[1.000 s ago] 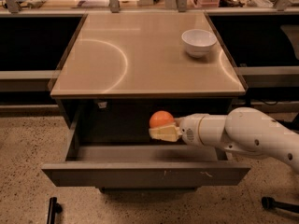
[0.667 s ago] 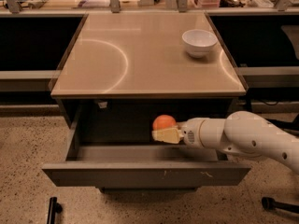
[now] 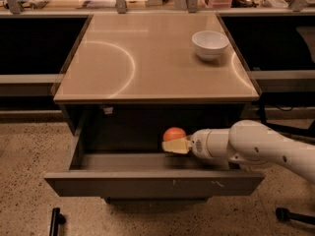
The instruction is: Place orange into top drawer
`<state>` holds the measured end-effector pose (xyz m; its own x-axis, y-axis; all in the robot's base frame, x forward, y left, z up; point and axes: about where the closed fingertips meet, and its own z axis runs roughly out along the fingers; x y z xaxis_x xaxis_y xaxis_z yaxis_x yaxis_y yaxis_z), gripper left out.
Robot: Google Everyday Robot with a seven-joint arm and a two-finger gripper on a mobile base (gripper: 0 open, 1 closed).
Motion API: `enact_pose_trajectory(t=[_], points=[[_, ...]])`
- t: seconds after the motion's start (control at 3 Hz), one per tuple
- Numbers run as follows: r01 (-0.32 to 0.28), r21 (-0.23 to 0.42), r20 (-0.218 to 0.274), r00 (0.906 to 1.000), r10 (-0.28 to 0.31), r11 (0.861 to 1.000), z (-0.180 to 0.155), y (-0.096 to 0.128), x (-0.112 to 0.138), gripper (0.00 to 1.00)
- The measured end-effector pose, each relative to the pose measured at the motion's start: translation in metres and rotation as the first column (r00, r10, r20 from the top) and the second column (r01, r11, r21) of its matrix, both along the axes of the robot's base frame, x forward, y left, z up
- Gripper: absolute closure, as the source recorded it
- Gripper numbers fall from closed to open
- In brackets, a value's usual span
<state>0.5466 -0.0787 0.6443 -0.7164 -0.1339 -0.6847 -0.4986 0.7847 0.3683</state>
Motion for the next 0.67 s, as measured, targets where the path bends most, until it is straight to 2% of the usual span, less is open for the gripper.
enact_pose_trajectory(t=[0.33, 0.67], points=[[0.003, -0.001, -0.004, 1.0, -0.003, 1.0, -0.0014, -0.0005, 0.0005, 0.83], [0.003, -0.001, -0.004, 1.0, -0.003, 1.0, -0.0014, -0.0004, 0.0005, 0.6]])
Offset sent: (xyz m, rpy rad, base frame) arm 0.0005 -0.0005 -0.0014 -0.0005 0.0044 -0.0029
